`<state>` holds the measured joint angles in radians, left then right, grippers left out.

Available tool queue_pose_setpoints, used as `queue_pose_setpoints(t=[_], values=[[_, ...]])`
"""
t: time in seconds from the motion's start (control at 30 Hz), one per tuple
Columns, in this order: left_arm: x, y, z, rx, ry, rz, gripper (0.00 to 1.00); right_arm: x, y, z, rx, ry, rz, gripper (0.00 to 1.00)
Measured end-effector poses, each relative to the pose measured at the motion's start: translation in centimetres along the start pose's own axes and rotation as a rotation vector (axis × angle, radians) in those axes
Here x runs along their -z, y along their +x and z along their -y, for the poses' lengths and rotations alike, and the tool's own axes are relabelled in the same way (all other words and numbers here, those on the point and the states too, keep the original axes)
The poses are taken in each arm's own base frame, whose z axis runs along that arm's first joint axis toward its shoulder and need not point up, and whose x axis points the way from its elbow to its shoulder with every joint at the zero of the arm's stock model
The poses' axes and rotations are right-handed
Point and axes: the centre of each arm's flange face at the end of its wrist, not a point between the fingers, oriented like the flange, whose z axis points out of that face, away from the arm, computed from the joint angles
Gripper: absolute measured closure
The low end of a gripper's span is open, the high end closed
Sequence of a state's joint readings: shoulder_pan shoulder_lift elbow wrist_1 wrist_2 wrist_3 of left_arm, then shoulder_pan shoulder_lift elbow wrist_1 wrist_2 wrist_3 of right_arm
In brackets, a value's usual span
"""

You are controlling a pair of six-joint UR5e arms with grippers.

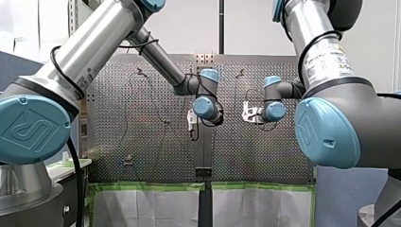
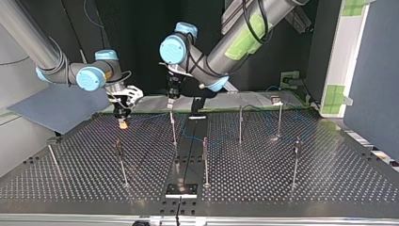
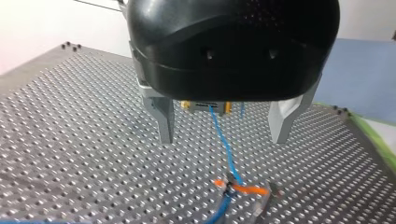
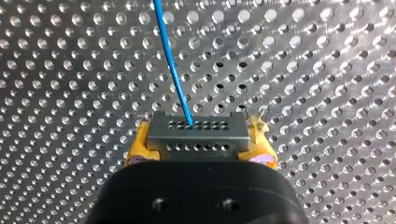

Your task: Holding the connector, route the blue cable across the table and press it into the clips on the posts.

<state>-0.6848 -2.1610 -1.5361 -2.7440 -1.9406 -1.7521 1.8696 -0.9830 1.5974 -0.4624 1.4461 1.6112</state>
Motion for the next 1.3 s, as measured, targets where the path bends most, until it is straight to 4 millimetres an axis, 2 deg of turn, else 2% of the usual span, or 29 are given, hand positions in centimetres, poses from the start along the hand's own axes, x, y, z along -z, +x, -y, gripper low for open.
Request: queue_pose_setpoints(t=[0.33, 0.73, 1.0, 1.13, 1.3], values=[[-0.2, -1.3, 3.0, 0.033, -0.010, 0.042, 0.00, -0.1, 0.1, -1.1, -0.005, 0.003, -0.001, 1.00], [-1.4, 1.9, 5.5, 0.013, -0.031, -0.035, 0.00, -0.2, 0.3, -2.5, -0.005, -0.017, -0.003, 1.00], [-3.2, 3.7, 6.2, 0.021, -0.050, -0.039, 0.00, -0.2, 0.3, -3.0, -0.006, -0.024, -0.003, 1.00], [-4.2, 3.1, 6.5, 0.031, -0.051, -0.021, 0.00, -0.2, 0.3, -3.0, -0.006, -0.022, -0.002, 1.00], [-5.2, 1.3, 7.0, 0.051, -0.047, 0.015, 0.00, -0.2, 0.3, -2.8, -0.006, -0.003, -0.002, 1.00]])
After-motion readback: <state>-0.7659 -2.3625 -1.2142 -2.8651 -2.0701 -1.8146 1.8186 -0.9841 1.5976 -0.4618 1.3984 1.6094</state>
